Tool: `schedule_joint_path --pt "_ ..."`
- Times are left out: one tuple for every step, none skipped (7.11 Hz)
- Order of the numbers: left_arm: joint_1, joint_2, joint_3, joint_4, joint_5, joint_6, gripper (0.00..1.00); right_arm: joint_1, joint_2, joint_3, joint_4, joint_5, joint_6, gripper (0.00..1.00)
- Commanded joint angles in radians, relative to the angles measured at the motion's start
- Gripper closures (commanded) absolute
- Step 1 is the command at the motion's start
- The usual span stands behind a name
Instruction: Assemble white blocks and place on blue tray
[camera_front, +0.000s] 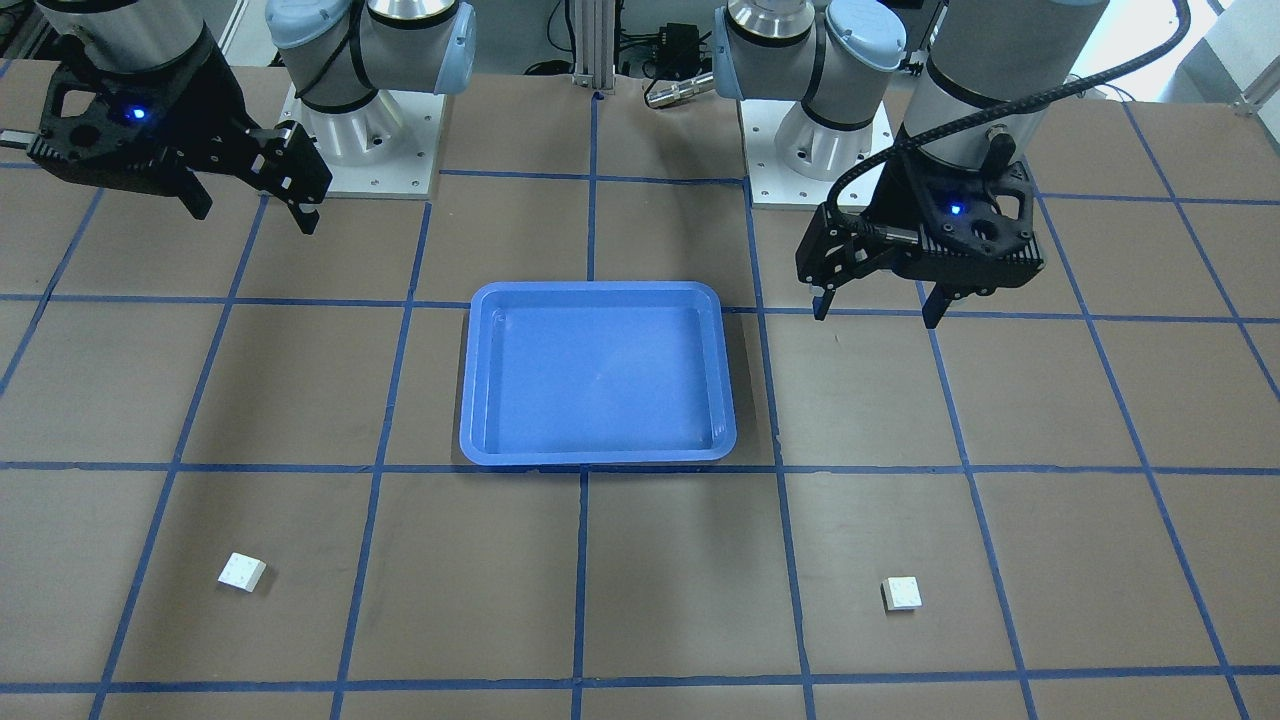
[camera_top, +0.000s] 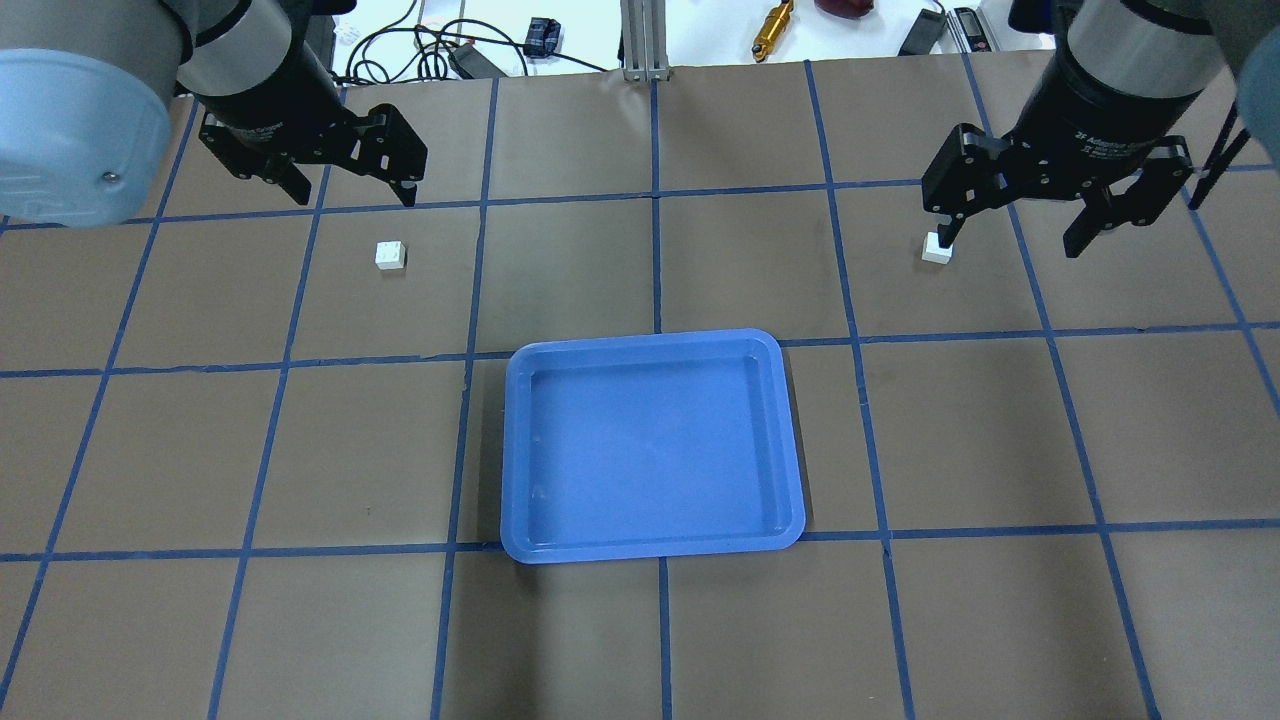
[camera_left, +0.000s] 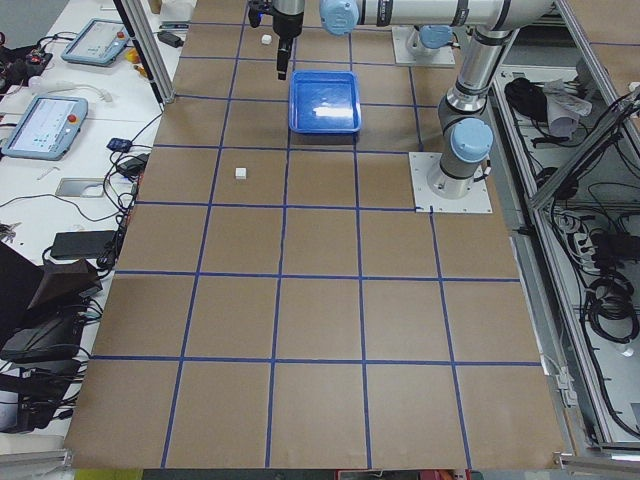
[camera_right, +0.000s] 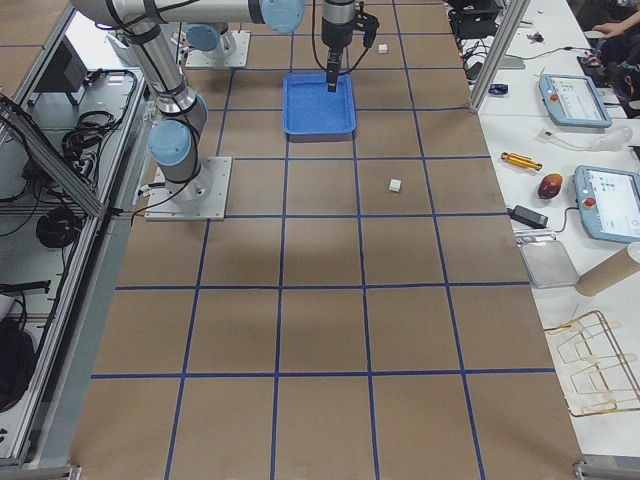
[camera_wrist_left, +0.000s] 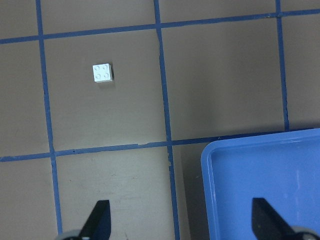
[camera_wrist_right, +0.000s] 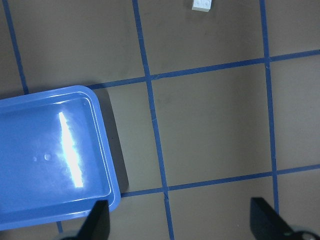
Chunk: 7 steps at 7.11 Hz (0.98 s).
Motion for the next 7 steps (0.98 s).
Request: schedule_joint_path --pt "0.000 0.000 0.000 0.000 0.000 0.000 0.00 0.032 0.004 0.000 0.007 0.001 -0.002 0.00" --pt "0.000 0.000 0.000 0.000 0.001 0.000 0.00 0.034 0.006 0.001 0.007 0.001 -0.002 0.00" --pt "0.000 0.000 0.001 0.000 0.001 0.000 0.00 0.034 0.006 0.007 0.007 -0.001 -0.002 0.00" --pt "0.000 0.000 0.002 0.000 0.000 0.000 0.00 0.034 0.006 0.007 0.007 -0.002 -0.002 0.00" --pt "0.000 0.000 0.002 0.000 0.000 0.000 0.00 0.034 0.007 0.012 0.005 -0.004 -0.002 0.00" --pt "0.000 0.000 0.002 0.000 0.000 0.000 0.00 0.034 0.007 0.012 0.005 -0.007 -0.002 0.00" --pt "0.002 0.000 0.000 0.000 0.000 0.000 0.00 0.034 0.006 0.012 0.004 -0.009 -0.002 0.00"
